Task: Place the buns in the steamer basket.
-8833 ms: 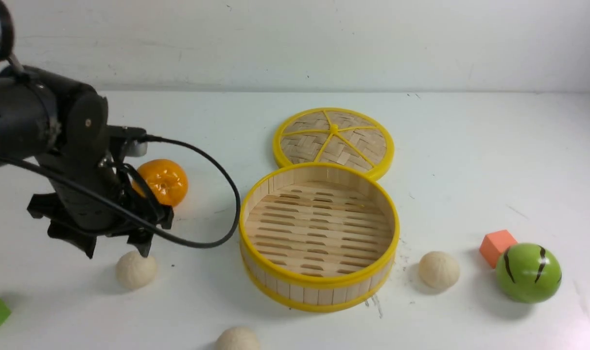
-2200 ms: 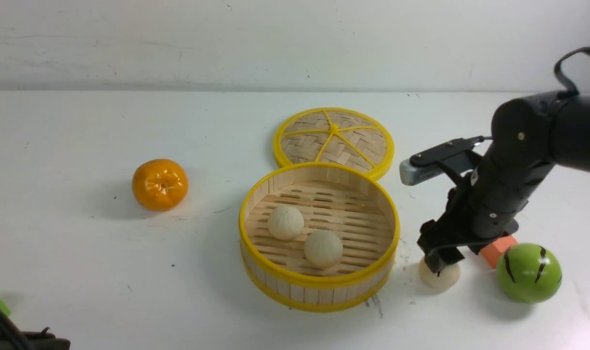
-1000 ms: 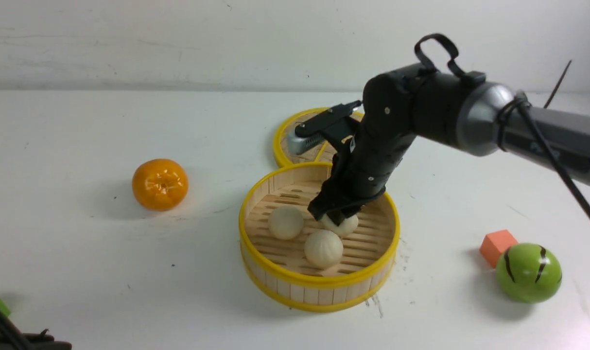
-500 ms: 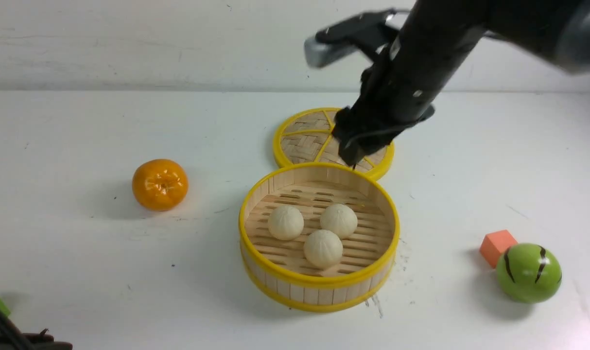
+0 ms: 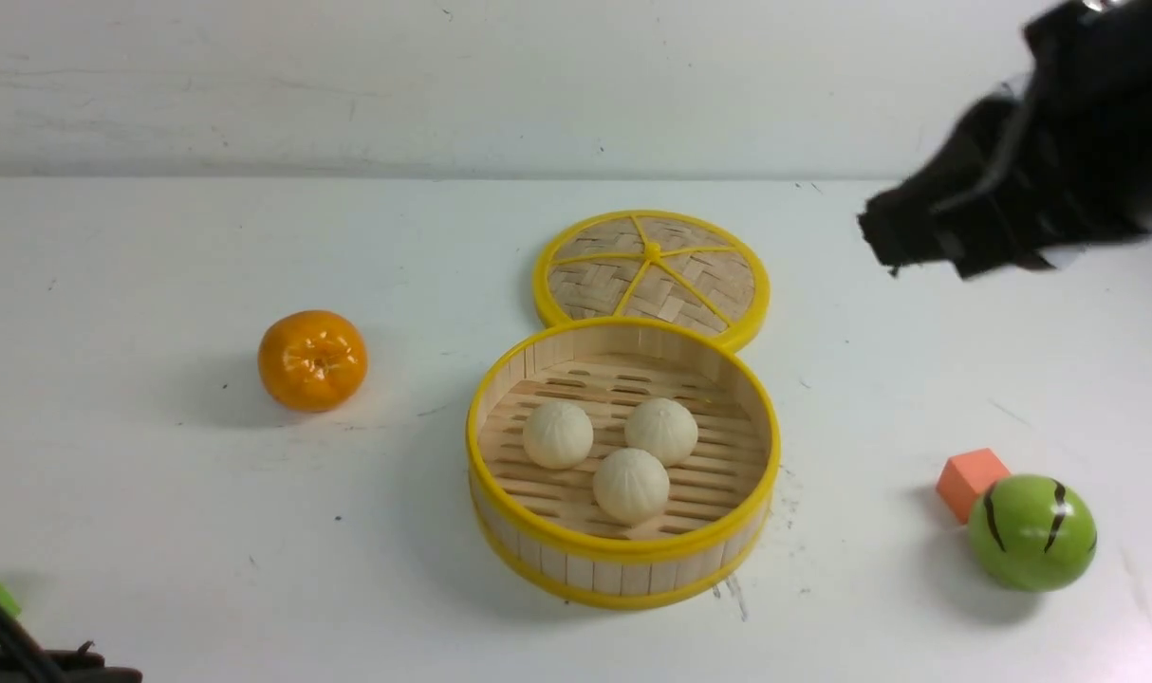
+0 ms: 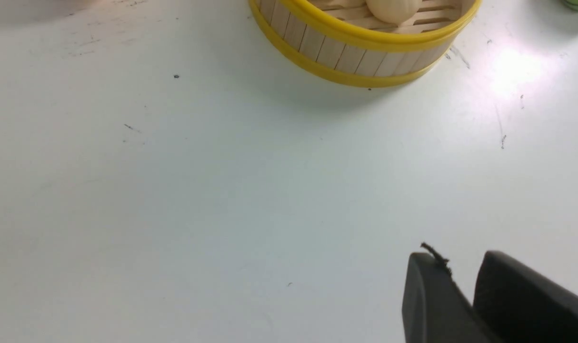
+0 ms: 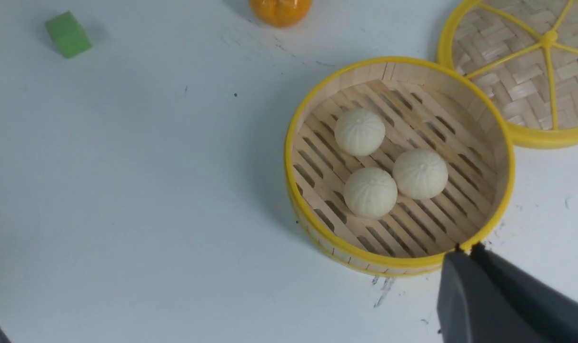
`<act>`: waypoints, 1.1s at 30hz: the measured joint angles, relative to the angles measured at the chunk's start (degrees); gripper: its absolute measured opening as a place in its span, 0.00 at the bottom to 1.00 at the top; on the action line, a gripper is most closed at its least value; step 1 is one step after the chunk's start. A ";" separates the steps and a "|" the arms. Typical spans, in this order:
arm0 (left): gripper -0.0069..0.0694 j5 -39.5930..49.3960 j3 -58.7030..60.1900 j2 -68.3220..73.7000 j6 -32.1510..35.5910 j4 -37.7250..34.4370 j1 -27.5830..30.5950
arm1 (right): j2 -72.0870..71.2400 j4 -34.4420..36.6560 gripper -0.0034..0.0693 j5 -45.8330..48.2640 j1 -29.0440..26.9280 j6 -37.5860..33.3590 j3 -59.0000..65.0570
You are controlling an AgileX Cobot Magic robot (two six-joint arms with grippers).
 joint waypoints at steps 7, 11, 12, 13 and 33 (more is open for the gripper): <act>0.28 0.00 0.00 0.00 0.00 0.00 0.00 | -12.99 0.05 0.02 -6.29 0.00 -0.19 13.15; 0.28 0.00 0.00 0.00 0.00 0.00 0.00 | -18.67 0.23 0.02 -4.72 0.00 -0.19 18.55; 0.28 0.00 0.00 0.00 0.00 0.00 0.00 | -20.05 0.23 0.02 -3.49 0.00 -0.19 19.80; 0.28 0.00 0.00 0.00 0.00 0.00 0.00 | -20.41 0.23 0.02 -3.08 0.00 -0.19 20.09; 0.28 0.00 0.00 0.00 0.00 -0.04 0.00 | -43.67 -4.21 0.02 -46.91 -3.57 -0.19 57.06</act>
